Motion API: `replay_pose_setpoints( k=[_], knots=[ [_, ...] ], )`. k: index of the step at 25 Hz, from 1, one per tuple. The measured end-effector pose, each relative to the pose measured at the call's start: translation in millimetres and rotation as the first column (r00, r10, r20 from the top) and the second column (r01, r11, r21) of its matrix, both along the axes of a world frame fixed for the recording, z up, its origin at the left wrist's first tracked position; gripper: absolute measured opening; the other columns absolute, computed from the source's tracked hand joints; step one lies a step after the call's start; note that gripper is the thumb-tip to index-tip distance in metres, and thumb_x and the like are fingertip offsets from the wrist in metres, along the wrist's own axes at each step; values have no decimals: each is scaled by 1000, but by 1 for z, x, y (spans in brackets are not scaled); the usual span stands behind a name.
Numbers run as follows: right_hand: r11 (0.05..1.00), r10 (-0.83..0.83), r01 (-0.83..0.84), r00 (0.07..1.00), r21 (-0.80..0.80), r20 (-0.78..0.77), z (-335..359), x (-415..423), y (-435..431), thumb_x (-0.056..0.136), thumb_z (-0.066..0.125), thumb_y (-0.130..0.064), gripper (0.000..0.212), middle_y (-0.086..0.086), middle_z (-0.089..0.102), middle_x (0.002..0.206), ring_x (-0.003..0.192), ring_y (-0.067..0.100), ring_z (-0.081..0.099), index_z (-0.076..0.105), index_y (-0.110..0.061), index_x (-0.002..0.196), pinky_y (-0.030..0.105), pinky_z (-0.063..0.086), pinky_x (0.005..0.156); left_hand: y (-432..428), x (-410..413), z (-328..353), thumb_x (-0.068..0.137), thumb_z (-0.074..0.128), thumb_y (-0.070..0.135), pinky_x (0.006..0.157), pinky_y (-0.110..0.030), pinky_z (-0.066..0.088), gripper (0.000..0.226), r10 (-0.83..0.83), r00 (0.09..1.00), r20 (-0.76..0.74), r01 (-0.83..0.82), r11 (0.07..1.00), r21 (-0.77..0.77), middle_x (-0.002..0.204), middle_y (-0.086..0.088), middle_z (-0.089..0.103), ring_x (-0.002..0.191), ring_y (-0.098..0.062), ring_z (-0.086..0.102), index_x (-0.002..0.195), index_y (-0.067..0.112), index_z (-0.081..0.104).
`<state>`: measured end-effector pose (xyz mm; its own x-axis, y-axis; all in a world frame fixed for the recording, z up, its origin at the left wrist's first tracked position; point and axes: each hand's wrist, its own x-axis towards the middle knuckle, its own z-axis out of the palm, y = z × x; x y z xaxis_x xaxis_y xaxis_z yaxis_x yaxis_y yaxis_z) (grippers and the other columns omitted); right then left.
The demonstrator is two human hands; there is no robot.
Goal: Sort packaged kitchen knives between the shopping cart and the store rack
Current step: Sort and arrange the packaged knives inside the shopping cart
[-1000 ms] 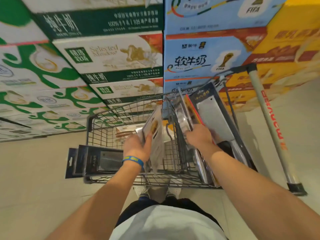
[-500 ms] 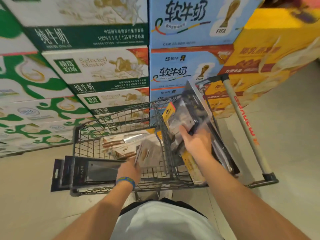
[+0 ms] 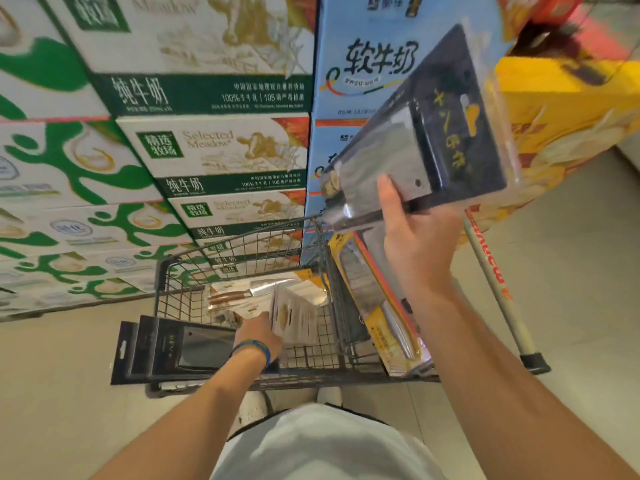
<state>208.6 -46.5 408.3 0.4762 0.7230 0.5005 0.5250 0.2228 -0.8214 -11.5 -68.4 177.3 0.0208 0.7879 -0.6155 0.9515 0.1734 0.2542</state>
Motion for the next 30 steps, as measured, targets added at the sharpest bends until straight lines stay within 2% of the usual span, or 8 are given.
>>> replay_pose_setpoints(
  k=[7,10,14,16,19,22,26,30],
  knots=[
    [975,171,-176,984,-135,-46,13,-55,-15,99,56,-50,51,-16,60,52,47,1,59,58,-20,57,21,38,42,-2,-6,6,90,56,32,57,-28,52,15,-64,995,76,67,997,-48,82,0,65,70,-16,61,90,18,63],
    [949,202,-156,968,-274,149,-41,-83,-45,101,59,-43,33,-6,62,65,59,11,65,66,-12,91,16,41,52,-6,-13,8,87,52,32,48,-25,42,16,-77,991,114,85,994,-75,72,2,62,61,-14,57,76,23,58],
    [807,343,-301,939,-508,-12,-117,-102,-88,102,61,-29,36,-11,70,104,94,-2,61,51,-31,137,-1,42,79,-13,-16,13,89,48,43,59,-26,46,25,-81,990,114,88,995,-52,94,1,69,77,-20,65,101,24,59],
    [646,339,-299,937,-702,-87,-146,-103,-95,104,56,-36,38,-4,72,103,93,11,66,53,-35,141,13,50,82,-18,-14,15,88,54,45,68,-31,46,52,-37,990,139,48,996,-73,113,0,65,92,-25,67,134,24,42],
    [451,336,-290,931,-844,-140,-172,-114,-93,104,51,-44,55,1,71,93,85,21,67,34,-43,157,35,57,82,-29,-7,16,86,59,36,69,-31,46,83,-11,982,189,41,987,-154,103,1,64,77,-20,62,153,32,12],
    [486,310,-245,946,-839,-97,-185,-124,-80,104,50,-42,50,6,73,100,93,25,68,43,-33,153,41,57,81,-37,-3,9,87,59,31,64,-30,46,92,-13,985,170,39,988,-152,111,-3,67,62,-13,52,156,34,-2],
    [563,362,-217,932,-797,2,-197,-107,-92,101,57,-27,45,-6,60,81,71,16,60,50,-27,146,12,38,57,-32,-15,2,80,61,41,72,-29,55,101,59,976,210,-26,987,-158,123,-6,62,86,-19,65,153,42,-9],
    [165,512,-165,857,-972,-58,-226,-100,-112,99,60,-36,41,-1,62,91,85,25,67,50,-30,138,31,52,71,-25,-30,5,79,74,43,85,-36,57,110,117,964,239,-67,976,-208,115,-3,65,93,-25,67,150,47,-11]
  ],
)
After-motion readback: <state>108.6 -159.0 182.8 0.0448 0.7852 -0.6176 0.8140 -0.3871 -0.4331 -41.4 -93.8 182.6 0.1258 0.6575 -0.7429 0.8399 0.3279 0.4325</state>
